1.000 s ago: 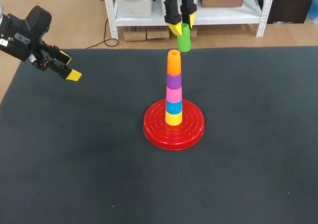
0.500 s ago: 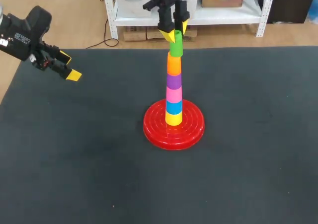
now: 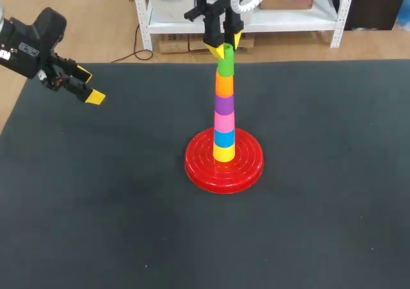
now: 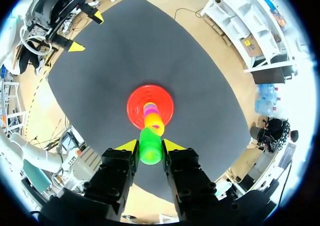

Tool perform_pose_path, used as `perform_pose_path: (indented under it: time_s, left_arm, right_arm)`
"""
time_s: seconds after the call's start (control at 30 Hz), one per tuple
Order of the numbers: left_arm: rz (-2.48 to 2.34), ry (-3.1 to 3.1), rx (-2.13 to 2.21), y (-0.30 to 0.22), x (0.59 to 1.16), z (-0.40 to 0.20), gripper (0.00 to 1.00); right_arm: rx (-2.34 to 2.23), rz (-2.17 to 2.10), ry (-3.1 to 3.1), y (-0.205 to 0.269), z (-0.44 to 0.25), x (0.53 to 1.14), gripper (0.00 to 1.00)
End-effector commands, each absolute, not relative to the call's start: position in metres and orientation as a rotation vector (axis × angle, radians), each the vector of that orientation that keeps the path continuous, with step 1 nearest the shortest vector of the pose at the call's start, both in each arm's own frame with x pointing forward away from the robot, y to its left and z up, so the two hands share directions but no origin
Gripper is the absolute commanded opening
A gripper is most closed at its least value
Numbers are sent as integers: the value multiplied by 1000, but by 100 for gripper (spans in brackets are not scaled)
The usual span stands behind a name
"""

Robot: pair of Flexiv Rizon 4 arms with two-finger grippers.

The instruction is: Pick up and stack the cylinders on the red base in this order: pink,purple,orange,green

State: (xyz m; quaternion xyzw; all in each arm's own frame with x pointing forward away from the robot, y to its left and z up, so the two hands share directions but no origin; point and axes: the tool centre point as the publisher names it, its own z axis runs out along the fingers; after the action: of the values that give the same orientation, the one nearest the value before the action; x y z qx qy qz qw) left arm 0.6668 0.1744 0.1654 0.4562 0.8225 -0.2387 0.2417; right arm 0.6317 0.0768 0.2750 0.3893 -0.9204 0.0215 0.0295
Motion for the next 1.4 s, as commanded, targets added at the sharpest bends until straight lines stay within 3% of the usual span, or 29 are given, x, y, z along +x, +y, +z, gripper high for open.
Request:
perform_pose_path:
  time_s: [0.03,1.27,1.3,1.33,1.37,1.4]
  left_arm:
    - [-653,2245,1247,175,666,165,100]
    - [-653,2245,1247,175,666,165,100]
    - [-653,2245,1247,175,666,165,100]
    - [-653,2245,1247,175,666,165,100]
    - [-653,2245,1247,175,666,165,100]
    - [-653,2245,1247,175,666,165,100]
  right_arm:
    - [1186,69,-2838,79,275,638,0]
    - [1113,12,-2766,77,251,640,0]
    - [1117,6,-2781,77,254,640,19]
    - [1119,3,-2798,77,257,640,44]
    - [1123,-17,-2811,77,261,641,100]
    - [1123,-17,-2811,77,261,641,100]
